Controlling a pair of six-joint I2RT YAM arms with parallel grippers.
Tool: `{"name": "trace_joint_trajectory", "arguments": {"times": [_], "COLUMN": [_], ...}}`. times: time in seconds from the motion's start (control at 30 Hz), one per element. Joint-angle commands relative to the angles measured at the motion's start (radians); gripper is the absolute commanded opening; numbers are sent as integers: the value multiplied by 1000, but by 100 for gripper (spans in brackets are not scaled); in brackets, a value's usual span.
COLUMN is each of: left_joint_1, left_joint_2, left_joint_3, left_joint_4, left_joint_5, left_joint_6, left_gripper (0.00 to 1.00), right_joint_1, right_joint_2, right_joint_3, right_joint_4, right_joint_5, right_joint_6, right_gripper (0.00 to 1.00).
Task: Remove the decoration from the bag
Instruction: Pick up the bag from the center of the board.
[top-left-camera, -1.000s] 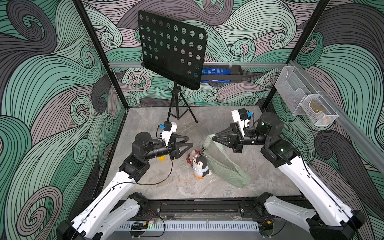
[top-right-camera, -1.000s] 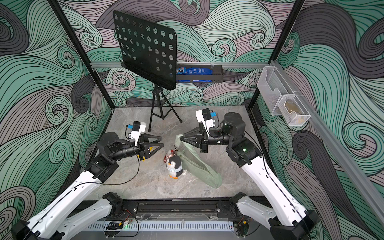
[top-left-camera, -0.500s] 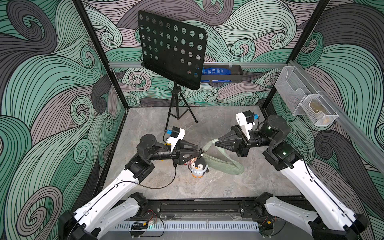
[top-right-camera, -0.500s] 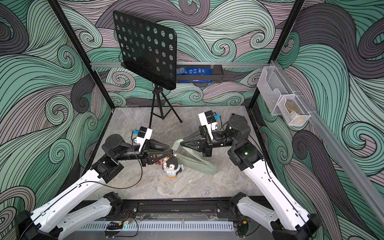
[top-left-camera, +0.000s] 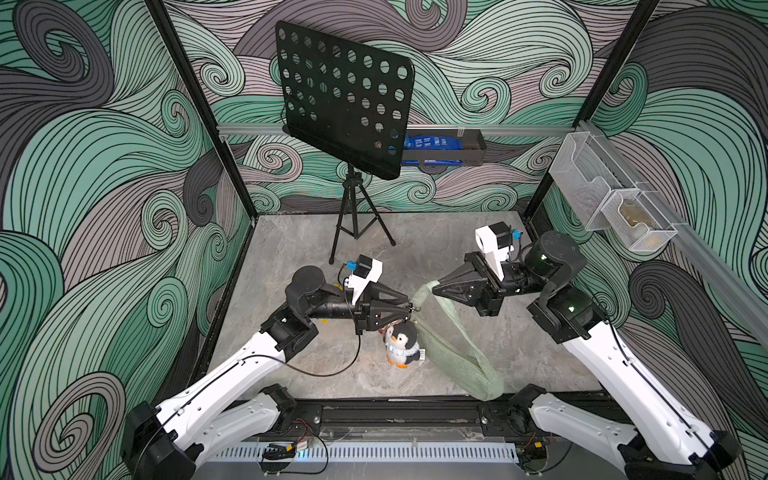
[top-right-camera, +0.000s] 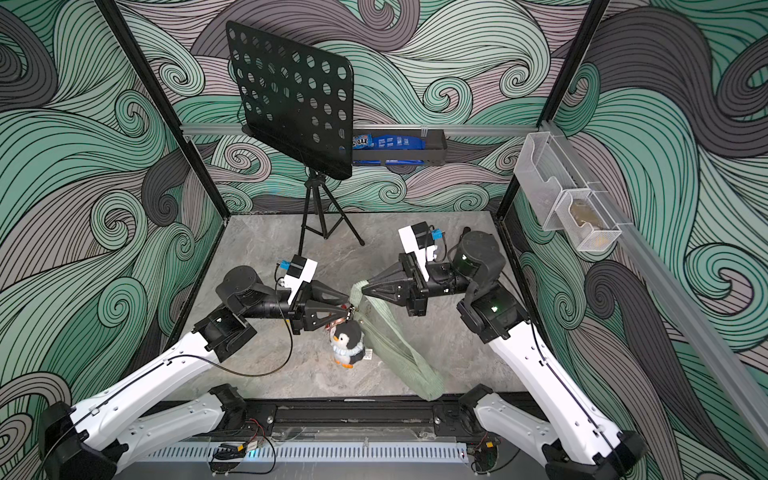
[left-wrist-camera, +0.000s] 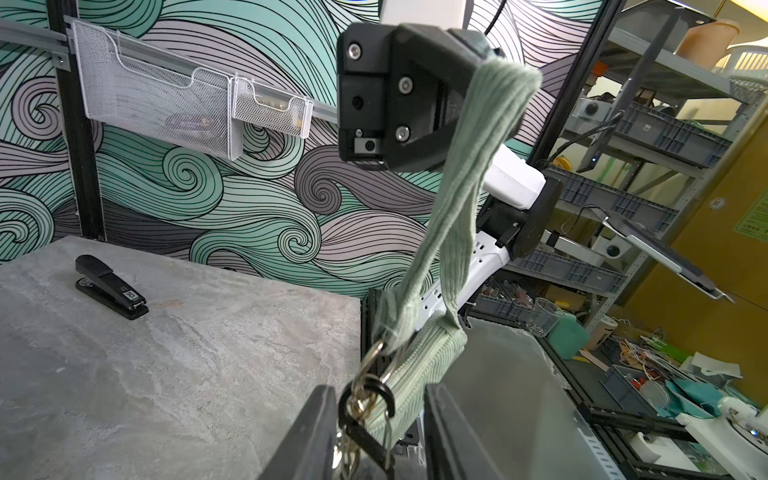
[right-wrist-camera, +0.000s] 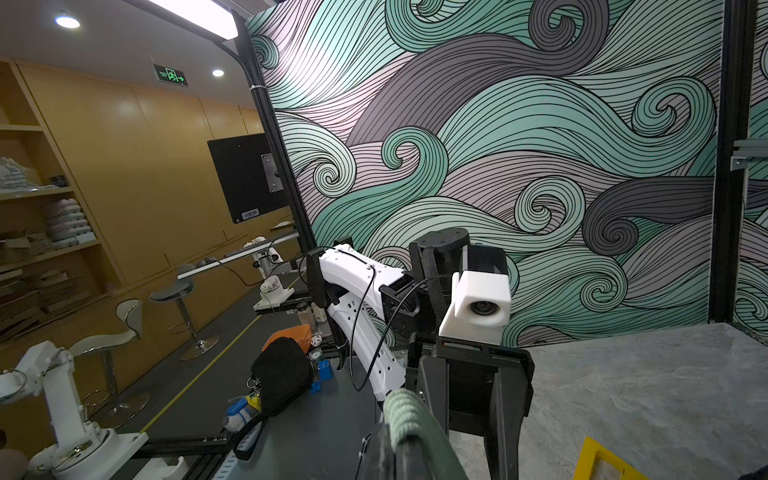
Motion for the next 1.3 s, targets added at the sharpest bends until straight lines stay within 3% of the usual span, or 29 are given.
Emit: {"name": "trace_joint_trajectory", "arguments": {"times": [0.0,0.2,0.53,0.7,0.87,1.1,1.27], "left_joint_1": [-21,-35,-42,-48,-50,-50,-49], "left_joint_2": [-1,2,20,33,29,-23,-91], "left_joint_3": [50,52,83,91,75,57,95], "left_joint_4": [28,29,33,34,37,-2,-172], "left_joint_5": [30,33,34,61,67,-2,-154], "left_joint_6": [26,46,47,45,47,85,131], "left_gripper": [36,32,34,24,3,0,0], "right_joint_1": [9,11,10,10,11,-23,-129], "right_joint_2": [-24,-37,-41,-46,-54,-88,-181], "right_joint_3": [3,-16,-31,-32,-30,-46,-210], "right_joint_4": [59,107,134,142,136,71,147], "right_joint_5": [-26,-41,-70,-75,-65,61,226], "right_joint_6": [24,57,73,80,75,9,28], "right_gripper": [0,0,0,0,0,0,0]}}
